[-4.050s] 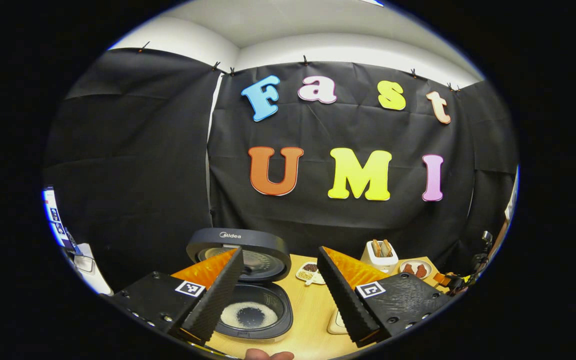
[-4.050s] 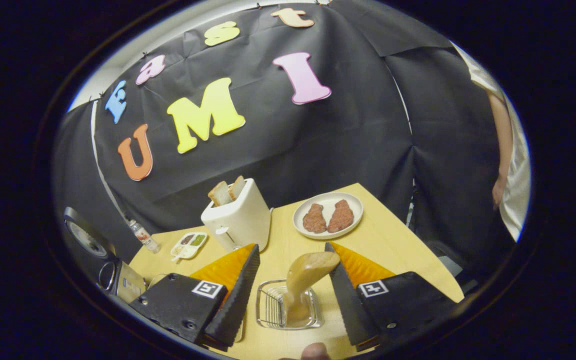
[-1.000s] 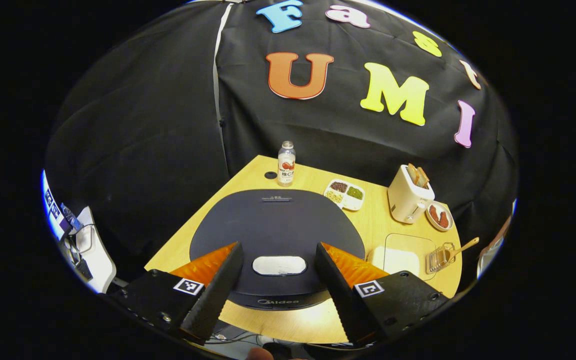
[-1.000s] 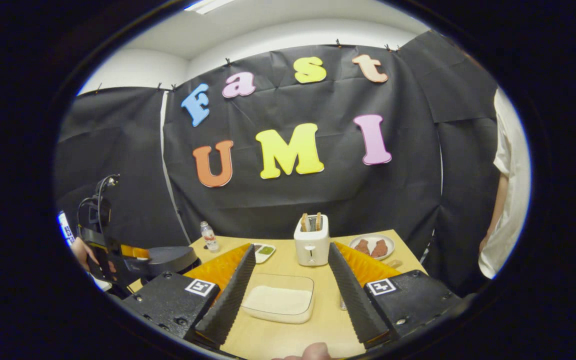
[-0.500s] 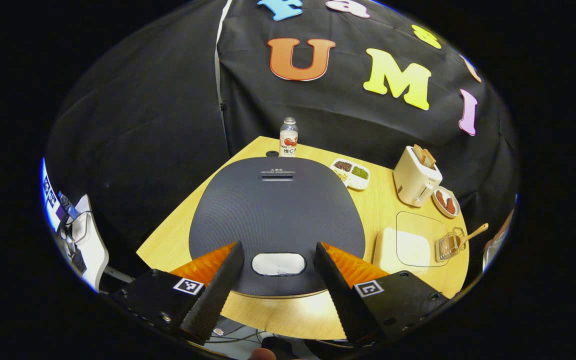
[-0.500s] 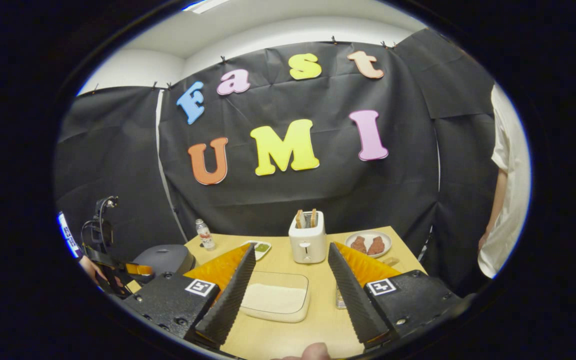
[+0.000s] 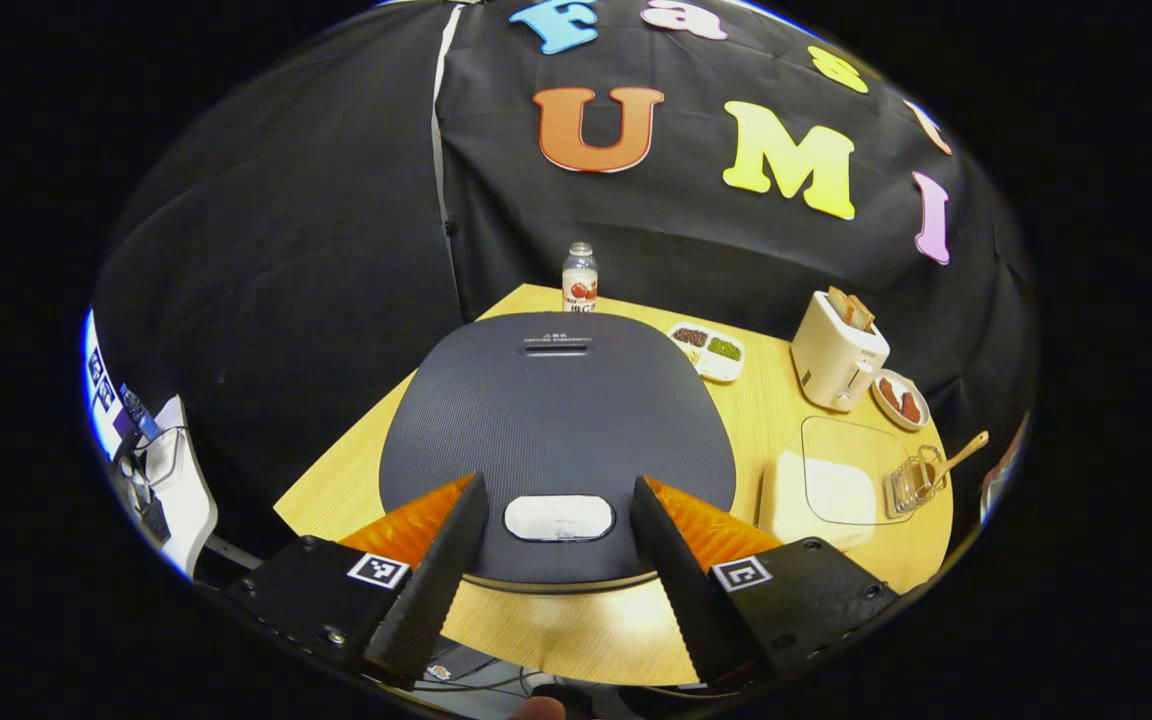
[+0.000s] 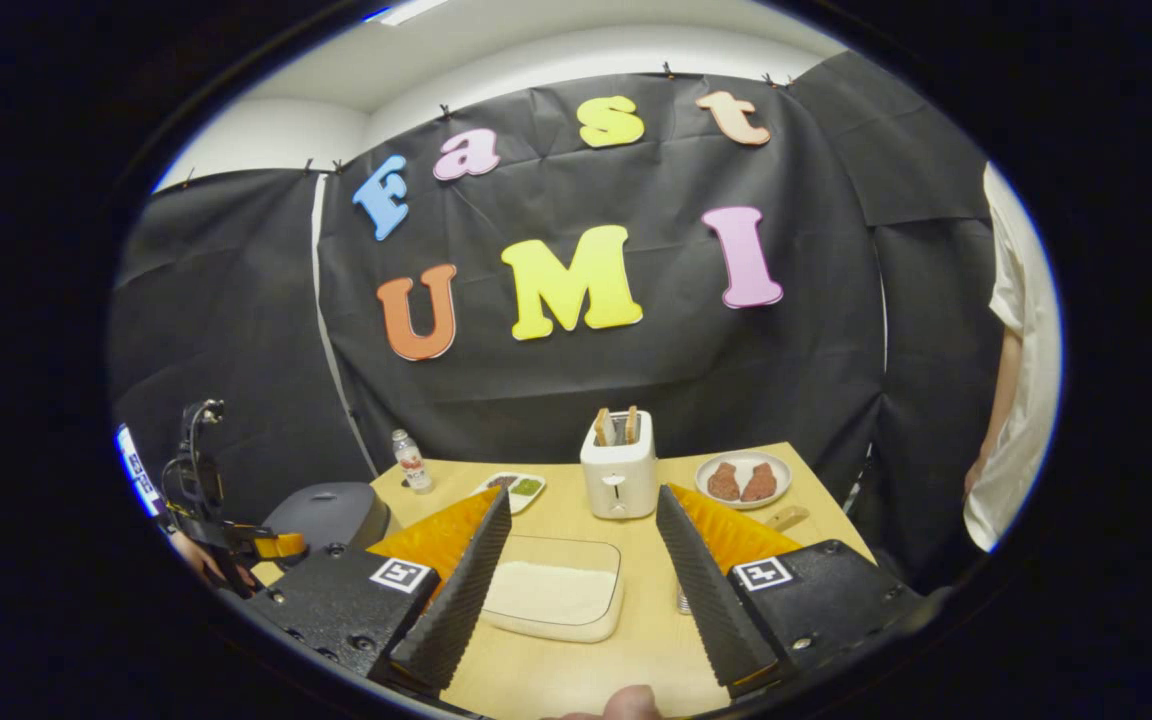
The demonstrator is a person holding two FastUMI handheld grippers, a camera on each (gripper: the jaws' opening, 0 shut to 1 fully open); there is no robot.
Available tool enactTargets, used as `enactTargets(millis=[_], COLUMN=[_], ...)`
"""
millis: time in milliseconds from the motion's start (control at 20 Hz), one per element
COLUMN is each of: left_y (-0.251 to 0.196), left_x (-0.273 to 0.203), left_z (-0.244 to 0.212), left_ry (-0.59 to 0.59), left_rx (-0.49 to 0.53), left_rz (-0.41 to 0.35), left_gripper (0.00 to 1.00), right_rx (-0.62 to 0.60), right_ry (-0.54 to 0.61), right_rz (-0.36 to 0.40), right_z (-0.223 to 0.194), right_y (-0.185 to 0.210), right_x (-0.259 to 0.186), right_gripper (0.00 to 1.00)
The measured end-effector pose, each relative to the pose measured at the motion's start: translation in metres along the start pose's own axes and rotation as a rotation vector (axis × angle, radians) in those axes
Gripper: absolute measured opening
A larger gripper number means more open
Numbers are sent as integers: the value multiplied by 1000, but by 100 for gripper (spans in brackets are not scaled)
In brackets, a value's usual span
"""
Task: Close the left gripper, press the button to open the rice cooker; take a wooden spoon from the chopstick holder with the right hand, scoop a spoonful of rice and pour it into the rice cooker, then put the wooden spoon back into the chopstick holder.
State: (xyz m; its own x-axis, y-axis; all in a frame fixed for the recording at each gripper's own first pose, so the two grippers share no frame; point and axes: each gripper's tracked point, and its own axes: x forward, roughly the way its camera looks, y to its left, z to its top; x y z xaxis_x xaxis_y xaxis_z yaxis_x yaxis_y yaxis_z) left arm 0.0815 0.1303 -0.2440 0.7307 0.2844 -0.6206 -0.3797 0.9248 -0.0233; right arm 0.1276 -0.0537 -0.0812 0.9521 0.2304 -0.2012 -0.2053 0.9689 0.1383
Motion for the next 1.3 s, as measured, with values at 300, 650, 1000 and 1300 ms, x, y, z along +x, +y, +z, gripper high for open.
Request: enactTargets(millis=[300, 650, 1000, 1300], left_y=[3, 4, 4, 3], left_x=[0, 1, 3, 2], left_z=[2, 4, 4, 3], left_ry=[-13, -32, -94, -179], left_rx=[-1, -15, 6, 23], left_rz=[26, 50, 42, 24], left_gripper=[95, 94, 94, 94], right_rx=[5, 8, 26, 2], right_ry=[9, 27, 41, 43], right_rz=[50, 100, 77, 26], right_z=[-1, -11, -20, -25], right_y=[5, 1, 2, 10], right_x=[14, 21, 8, -21], right_gripper=[95, 95, 95, 95])
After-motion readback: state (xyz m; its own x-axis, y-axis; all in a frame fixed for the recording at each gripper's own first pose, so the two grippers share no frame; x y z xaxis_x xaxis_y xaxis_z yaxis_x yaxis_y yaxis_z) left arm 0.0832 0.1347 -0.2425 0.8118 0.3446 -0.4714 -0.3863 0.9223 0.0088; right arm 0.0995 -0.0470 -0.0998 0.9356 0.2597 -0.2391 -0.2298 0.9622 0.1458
